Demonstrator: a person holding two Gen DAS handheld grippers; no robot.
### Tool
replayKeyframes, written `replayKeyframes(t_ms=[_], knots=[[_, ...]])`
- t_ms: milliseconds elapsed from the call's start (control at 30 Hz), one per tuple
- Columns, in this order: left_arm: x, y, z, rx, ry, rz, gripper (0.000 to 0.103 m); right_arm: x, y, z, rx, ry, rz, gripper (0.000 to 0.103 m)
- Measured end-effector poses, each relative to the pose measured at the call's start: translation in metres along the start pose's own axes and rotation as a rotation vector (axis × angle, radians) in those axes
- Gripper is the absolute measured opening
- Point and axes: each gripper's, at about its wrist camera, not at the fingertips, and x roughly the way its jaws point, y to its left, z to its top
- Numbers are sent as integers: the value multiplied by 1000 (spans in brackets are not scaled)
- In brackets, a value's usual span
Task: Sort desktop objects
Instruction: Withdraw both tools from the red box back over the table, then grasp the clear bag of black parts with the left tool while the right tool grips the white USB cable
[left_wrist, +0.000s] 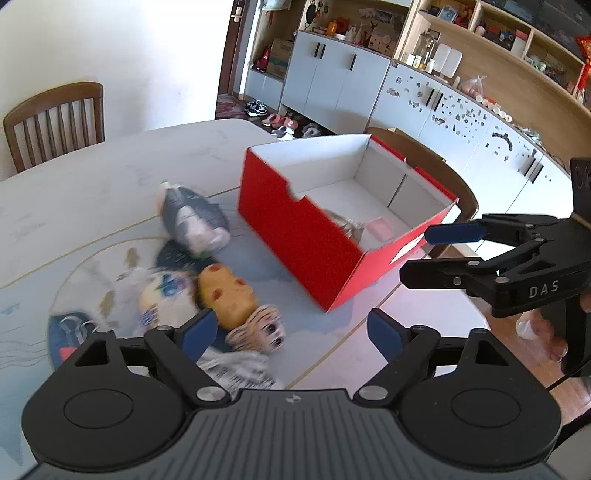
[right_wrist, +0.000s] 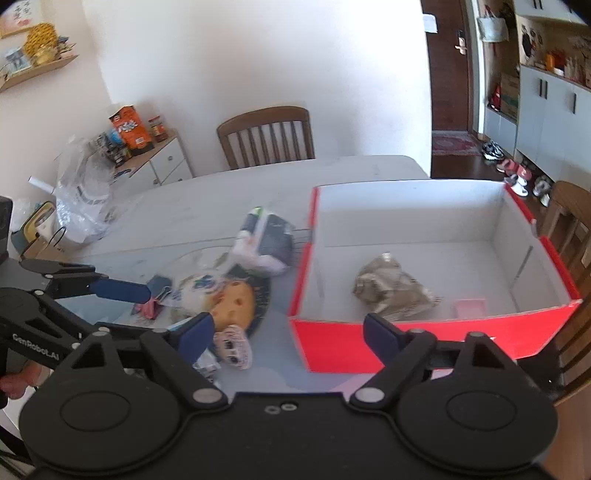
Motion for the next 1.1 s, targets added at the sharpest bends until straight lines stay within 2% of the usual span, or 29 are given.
replayKeyframes(t_ms=[67,667,867,1100], knots=[[-4,8,-9,9,-1,0,102,5,12,-3,-10,6,-6,91],[-4,66,-80,60,73,31,102,63,82,-39,-22,116,-40,91],[2,73,-91,73,87,38,102,84,91,-37,-25,136,-41,90],[10,79,-94,74,93,52,102,109,91,-38,34,186,-25,87]])
